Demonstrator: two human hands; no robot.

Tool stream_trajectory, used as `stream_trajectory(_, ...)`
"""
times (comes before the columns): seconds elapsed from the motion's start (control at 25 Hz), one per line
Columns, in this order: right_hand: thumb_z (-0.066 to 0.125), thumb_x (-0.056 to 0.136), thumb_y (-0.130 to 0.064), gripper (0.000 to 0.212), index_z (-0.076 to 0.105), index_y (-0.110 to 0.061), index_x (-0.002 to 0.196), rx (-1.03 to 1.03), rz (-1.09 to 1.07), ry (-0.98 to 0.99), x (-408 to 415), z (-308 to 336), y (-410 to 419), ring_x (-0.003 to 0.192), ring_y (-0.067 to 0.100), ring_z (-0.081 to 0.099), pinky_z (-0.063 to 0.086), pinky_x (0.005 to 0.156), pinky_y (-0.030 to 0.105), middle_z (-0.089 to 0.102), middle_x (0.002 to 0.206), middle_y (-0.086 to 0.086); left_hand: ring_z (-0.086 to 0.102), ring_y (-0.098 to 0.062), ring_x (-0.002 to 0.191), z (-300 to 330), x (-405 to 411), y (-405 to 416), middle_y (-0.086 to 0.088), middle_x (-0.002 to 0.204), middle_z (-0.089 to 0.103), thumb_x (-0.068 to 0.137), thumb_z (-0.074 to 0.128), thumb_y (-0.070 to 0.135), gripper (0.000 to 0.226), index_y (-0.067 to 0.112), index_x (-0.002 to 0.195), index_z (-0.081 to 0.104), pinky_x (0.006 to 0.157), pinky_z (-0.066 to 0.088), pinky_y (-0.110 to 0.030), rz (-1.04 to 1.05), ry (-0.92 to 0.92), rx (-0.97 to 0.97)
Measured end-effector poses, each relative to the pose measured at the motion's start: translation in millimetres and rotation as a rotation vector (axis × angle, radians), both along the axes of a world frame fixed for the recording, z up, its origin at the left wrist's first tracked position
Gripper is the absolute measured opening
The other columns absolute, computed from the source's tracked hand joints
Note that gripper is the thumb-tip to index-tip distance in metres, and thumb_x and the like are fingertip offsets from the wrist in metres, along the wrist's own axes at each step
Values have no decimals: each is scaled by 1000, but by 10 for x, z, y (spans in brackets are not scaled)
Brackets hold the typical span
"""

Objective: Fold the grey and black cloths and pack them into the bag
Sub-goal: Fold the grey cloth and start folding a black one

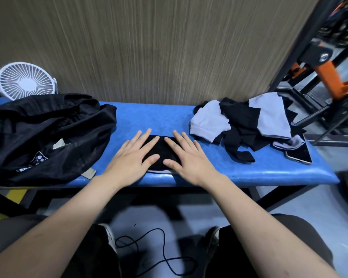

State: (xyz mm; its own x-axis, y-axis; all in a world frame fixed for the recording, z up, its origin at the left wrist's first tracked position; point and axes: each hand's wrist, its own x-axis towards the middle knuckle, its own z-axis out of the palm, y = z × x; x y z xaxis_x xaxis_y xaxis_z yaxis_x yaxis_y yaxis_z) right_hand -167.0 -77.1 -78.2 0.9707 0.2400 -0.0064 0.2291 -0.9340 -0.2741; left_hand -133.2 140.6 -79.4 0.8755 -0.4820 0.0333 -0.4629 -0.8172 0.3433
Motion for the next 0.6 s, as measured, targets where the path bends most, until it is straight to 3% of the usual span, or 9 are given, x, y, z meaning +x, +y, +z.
stream_trajectory(0.12,31,98,-66,72,7,-37,159,-18,10,94,-14,-49,-8,154,16,-10,-2,124,49,-8,168,-7,-10,-3,151,-56,3,25,23,164,-10,97,22,63,62,48,155,6,125,2,-38,7,46,67)
stream_trajectory(0.4,33,98,-65,71,12,-37,159,-2,17,87,-18,-4,-29,155,16,-6,-1,124,47,-3,169,-7,-3,-6,153,-9,11,40,22,164,-2,97,27,65,62,48,155,14,124,7,-37,17,36,46)
stream_trajectory(0.48,36,98,-63,68,20,-34,158,20,11,39,-23,47,-64,154,17,6,5,125,45,12,167,-5,0,-8,153,31,20,30,19,165,5,96,29,65,62,46,154,21,123,7,-35,41,19,28)
stream_trajectory(0.6,47,99,-53,54,45,-27,147,121,-47,-118,-41,222,-183,136,20,44,34,112,39,50,147,-3,11,-12,151,123,40,-40,14,163,20,92,28,70,65,41,150,34,122,12,-36,64,-57,-25)
